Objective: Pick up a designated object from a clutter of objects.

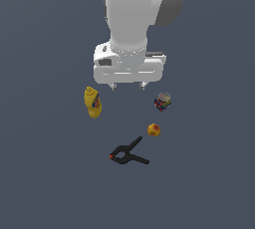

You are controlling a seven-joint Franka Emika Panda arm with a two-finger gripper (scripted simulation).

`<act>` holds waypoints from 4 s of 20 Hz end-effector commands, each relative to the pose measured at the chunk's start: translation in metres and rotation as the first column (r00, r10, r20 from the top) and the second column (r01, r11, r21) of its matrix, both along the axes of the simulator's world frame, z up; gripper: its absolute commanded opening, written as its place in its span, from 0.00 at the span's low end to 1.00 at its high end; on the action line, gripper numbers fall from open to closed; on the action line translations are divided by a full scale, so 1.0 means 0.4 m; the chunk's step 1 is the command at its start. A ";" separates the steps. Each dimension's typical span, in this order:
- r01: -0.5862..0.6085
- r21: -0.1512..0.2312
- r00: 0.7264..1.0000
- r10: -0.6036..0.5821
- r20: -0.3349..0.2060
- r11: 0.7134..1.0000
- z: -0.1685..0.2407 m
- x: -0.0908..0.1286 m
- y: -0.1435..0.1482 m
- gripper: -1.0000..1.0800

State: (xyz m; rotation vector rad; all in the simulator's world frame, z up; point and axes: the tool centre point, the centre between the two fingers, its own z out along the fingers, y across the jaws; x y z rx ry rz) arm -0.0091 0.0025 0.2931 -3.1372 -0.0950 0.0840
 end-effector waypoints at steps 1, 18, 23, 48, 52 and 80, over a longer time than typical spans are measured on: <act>-0.008 -0.001 1.000 0.008 0.000 1.000 -0.009 -0.002 0.010 0.96; -0.229 -0.014 0.973 0.230 0.023 0.973 -0.239 -0.102 0.258 0.96; -0.328 -0.013 0.944 0.328 0.034 0.945 -0.331 -0.179 0.356 0.96; -0.485 0.000 0.874 0.484 0.052 0.875 -0.484 -0.346 0.490 0.96; -0.486 0.001 0.873 0.485 0.053 0.874 -0.523 -0.348 0.491 0.96; -0.487 0.000 0.872 0.486 0.053 0.874 -0.576 -0.340 0.483 0.00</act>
